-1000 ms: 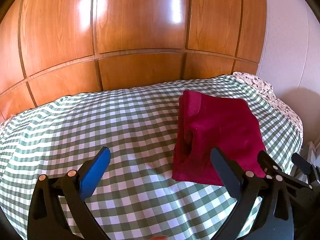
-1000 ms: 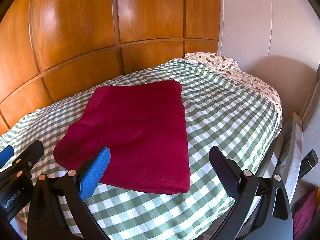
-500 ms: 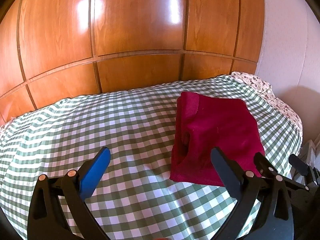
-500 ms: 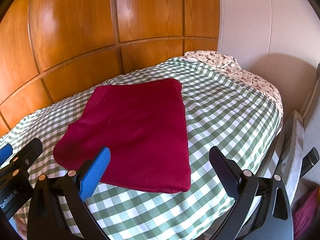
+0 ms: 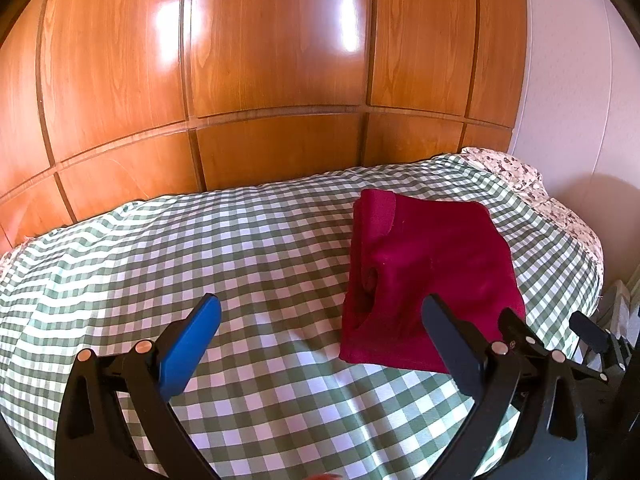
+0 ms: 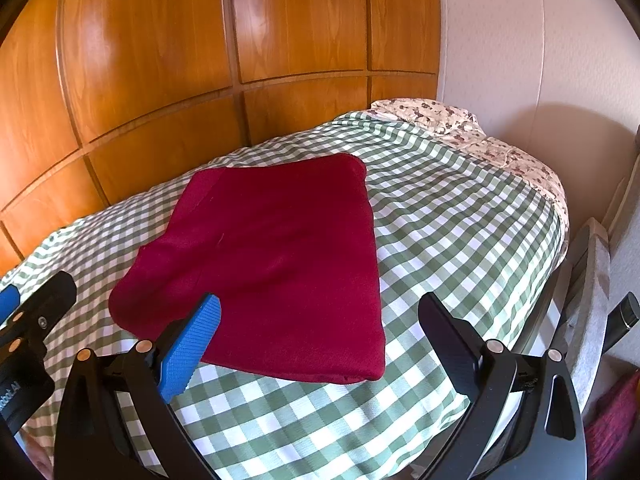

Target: Fold small clothes

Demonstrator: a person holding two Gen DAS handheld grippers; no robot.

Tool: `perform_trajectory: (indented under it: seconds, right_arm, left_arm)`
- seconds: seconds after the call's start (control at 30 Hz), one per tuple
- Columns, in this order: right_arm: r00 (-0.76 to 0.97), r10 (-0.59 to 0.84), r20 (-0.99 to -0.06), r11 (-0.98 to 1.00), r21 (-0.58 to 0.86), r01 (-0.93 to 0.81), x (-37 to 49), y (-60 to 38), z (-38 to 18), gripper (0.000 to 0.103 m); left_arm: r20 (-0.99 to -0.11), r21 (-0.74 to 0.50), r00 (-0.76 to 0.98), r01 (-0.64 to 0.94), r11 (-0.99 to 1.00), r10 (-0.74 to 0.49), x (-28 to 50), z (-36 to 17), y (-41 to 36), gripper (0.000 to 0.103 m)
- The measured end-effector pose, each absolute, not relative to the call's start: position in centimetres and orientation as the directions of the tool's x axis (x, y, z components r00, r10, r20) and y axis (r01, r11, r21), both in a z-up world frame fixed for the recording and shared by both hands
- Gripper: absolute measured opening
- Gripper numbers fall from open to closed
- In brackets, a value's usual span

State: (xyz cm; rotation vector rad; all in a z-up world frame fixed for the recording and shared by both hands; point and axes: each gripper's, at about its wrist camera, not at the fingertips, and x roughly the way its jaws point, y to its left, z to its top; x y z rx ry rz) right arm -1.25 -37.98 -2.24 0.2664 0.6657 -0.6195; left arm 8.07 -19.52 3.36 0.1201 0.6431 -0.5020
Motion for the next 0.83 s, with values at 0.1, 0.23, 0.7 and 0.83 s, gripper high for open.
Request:
perform_trajectory:
  seconds: [0.1, 0.23, 0.7, 0.83]
  right_arm:
    - [0.617, -0.445, -0.649, 0.79, 0.041, 0.612, -1.2, -38.0, -2.3, 0.098]
    - [0.616, -0.442, -0.652, 0.79, 0.042, 0.612, -1.2, -38.0, -2.5, 0.098]
    - [0.631, -0.443, -0.637, 0.779, 0.075, 0.622, -1.3, -40.7, -1.9, 0.098]
    - [0.608, -0.464, -0.645, 0.726, 0.117, 0.678, -0.8, -45.9, -1.4, 0.099]
  left_arm:
    - [-0.602, -0.048, 0.684, 0.484, 0.874, -0.412, 8.0, 3.4, -19.5, 0.1]
    - [-0.606, -0.052, 0.674, 0.496, 0.867, -0.422, 7.8, 3.4, -19.6, 0.1]
    - [-0.63, -0.039, 0.664, 0.492, 0.87, -0.404, 8.7, 2.3, -19.7, 0.1]
    - [-0.656, -0.05, 0.65, 0.471, 0.881, -0.385, 9.5, 1.3, -19.5, 0.1]
